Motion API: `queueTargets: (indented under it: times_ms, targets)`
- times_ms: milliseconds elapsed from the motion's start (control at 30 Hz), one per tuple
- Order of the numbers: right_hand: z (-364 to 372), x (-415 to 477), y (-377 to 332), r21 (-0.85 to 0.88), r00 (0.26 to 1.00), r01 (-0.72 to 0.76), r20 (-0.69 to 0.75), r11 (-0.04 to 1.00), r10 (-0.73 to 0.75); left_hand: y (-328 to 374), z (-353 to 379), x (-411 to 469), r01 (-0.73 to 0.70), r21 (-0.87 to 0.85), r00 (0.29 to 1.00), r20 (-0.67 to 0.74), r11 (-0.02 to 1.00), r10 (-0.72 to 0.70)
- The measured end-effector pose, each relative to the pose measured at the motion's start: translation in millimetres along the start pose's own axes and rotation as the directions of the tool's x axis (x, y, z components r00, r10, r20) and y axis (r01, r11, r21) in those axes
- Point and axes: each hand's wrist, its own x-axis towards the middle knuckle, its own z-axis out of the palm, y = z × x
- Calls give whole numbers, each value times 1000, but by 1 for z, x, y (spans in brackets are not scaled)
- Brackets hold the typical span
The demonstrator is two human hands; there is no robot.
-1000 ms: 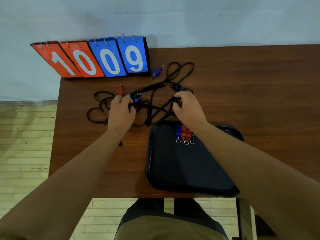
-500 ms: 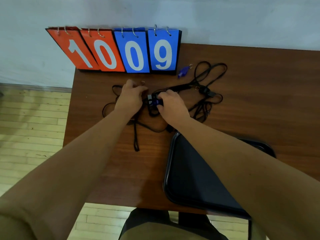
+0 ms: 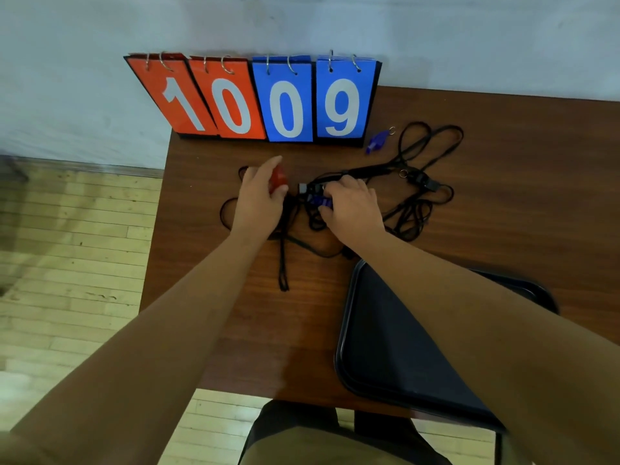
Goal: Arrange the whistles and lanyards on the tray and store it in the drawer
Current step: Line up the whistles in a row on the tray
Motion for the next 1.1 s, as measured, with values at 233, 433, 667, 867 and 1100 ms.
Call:
queueTargets:
  times_ms: [233, 433, 667, 867, 1100]
  targets:
    - [-48, -25, 13, 59, 999, -16, -36, 998, 18, -4, 3, -38, 91, -271, 996, 46, 958, -82]
    - [-85, -74, 47, 403, 969, -195, -61, 894, 239, 24, 10, -71, 152, -402, 987, 112, 903, -117]
    - [-92, -143, 92, 528, 925, -334, 25, 781, 379, 48, 43, -109, 205, -434, 958, 274, 877, -89]
    - [-82, -192, 129, 546, 846, -470, 52, 694, 531, 49, 77, -133, 143, -350, 956, 292, 926, -37]
    - [-50, -215, 154, 487, 770, -573, 45, 659, 637, 47, 97, -144, 198, -147, 967, 194, 969, -168]
